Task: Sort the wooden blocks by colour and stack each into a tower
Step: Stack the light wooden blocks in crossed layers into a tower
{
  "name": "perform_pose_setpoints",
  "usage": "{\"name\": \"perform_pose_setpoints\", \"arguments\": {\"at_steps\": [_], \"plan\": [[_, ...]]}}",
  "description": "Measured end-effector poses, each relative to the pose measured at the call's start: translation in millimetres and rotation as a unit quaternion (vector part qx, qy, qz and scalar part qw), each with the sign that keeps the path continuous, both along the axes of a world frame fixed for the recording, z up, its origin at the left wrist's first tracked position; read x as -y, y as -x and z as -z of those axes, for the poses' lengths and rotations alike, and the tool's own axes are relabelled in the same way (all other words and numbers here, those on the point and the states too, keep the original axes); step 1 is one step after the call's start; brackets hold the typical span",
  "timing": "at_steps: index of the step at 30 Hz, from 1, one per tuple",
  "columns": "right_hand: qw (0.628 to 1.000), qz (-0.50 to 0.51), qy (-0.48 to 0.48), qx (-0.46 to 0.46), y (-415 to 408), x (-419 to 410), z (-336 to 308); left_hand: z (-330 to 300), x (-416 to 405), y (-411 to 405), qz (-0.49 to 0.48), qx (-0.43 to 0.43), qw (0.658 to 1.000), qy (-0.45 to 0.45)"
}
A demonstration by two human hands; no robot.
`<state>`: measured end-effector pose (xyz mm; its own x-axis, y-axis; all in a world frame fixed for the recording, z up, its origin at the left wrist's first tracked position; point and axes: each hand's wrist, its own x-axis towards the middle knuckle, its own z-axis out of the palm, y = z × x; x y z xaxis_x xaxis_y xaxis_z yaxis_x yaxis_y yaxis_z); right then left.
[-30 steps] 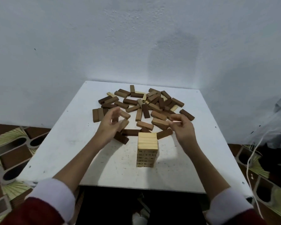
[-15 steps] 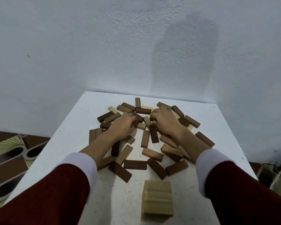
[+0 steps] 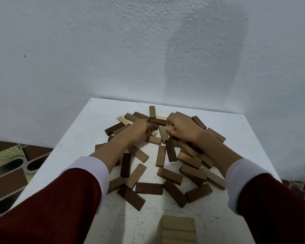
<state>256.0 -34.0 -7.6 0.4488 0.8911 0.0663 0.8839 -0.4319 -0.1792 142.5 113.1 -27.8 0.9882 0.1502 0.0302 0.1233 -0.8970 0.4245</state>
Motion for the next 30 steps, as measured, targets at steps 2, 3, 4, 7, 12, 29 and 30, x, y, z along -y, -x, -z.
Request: {"name": "perform_pose_setpoints", "arguments": {"at_steps": [2,3,4,7,12,29,30], "plan": [[0.988,0.045,-0.119,-0.089,2,-5,-4,2,-3,-4,0.002,-0.010,1.000,-0.008],[0.986,0.047,-0.137,-0.087,3,-7,-5,2,-3,-5,0.005,-0.013,1.000,-0.013],[0.990,0.038,-0.124,-0.059,3,-10,-7,3,-3,-7,0.007,-0.017,1.000,-0.013],[0.998,0.006,0.031,0.051,2,-18,-5,1,-1,-11,0.023,-0.014,0.999,-0.025],[0.984,0.011,0.151,0.091,4,-27,-2,-3,6,-18,-0.001,-0.031,0.991,-0.127],[0.858,0.148,-0.301,-0.388,36,-1,-48,-44,41,24,-0.147,0.208,0.881,0.399],[0.852,0.144,-0.307,-0.399,44,5,-55,-50,45,31,-0.147,0.208,0.869,0.423]]}}
